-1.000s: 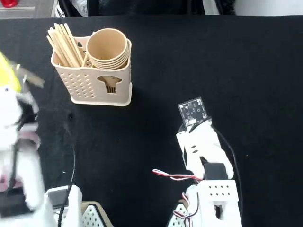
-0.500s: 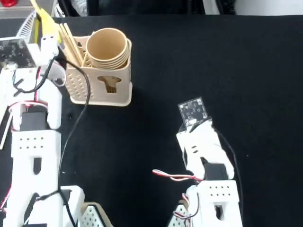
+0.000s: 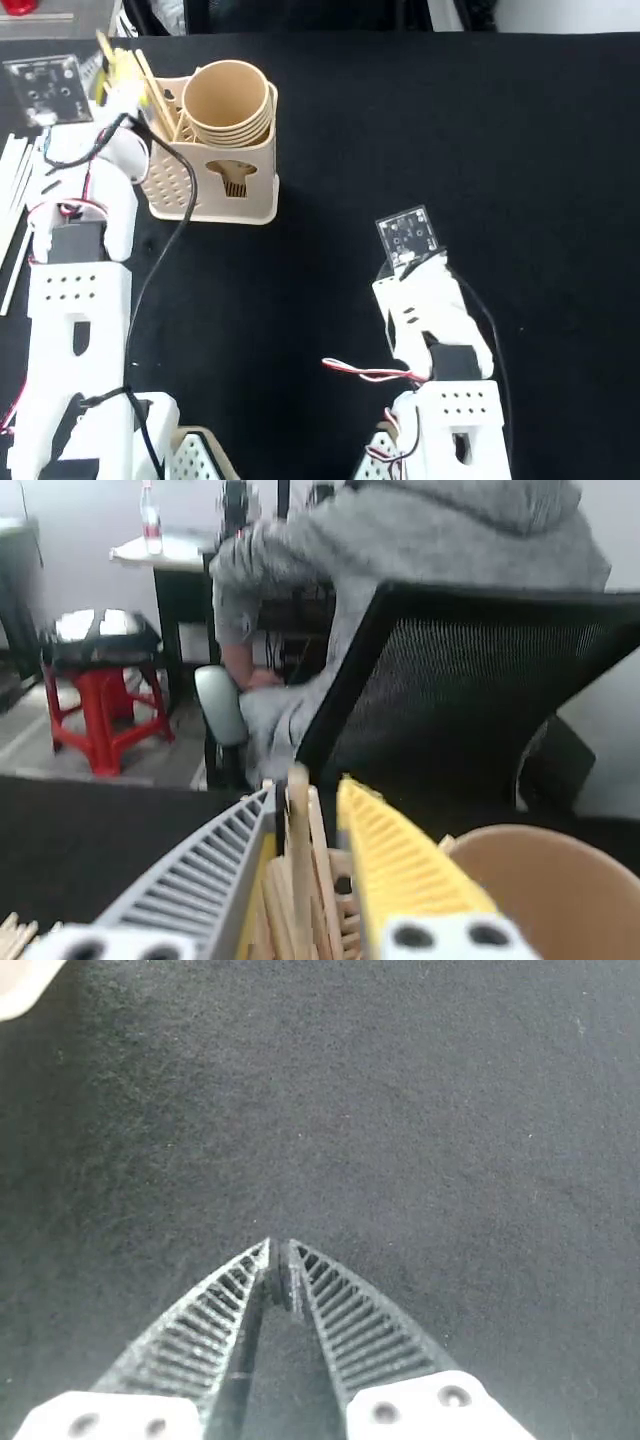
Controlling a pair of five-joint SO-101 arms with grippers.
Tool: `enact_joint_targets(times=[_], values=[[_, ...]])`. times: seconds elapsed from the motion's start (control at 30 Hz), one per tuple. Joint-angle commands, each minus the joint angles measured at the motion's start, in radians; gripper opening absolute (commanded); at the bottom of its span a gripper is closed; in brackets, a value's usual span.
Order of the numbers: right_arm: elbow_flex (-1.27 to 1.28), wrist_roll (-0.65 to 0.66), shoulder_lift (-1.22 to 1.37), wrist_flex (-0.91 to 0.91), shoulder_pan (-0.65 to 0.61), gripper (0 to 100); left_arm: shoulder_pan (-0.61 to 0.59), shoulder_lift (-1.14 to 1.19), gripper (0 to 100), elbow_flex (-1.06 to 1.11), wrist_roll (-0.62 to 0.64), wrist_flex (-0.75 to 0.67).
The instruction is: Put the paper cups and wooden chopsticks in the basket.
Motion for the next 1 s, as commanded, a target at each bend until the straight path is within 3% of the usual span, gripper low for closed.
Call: enact_joint_targets(times=[0.0,0.17,0.37,0.7,0.97], values=[[-0.01,0.006,-0.015,-0.023,-0.011,1.1,-0.001,-0.006,21,-0.185,0.054,0.318],[-0.01,0.006,-0.015,-0.025,-0.011,1.1,-0.001,0.006,22,-0.467,-0.048,0.75],[0.008,0.005,-0.015,-0.052,-0.011,1.1,-0.139,0.005,22,-0.456,-0.236,0.987],[0.036,0.005,-0.015,-0.092,-0.005,1.1,-0.504,-0.005,22,-0.145,-0.554,1.002],[0.031,-0.002,-0.015,-0.094,0.029,1.1,-0.581,0.006,22,-0.091,-0.694,1.008]])
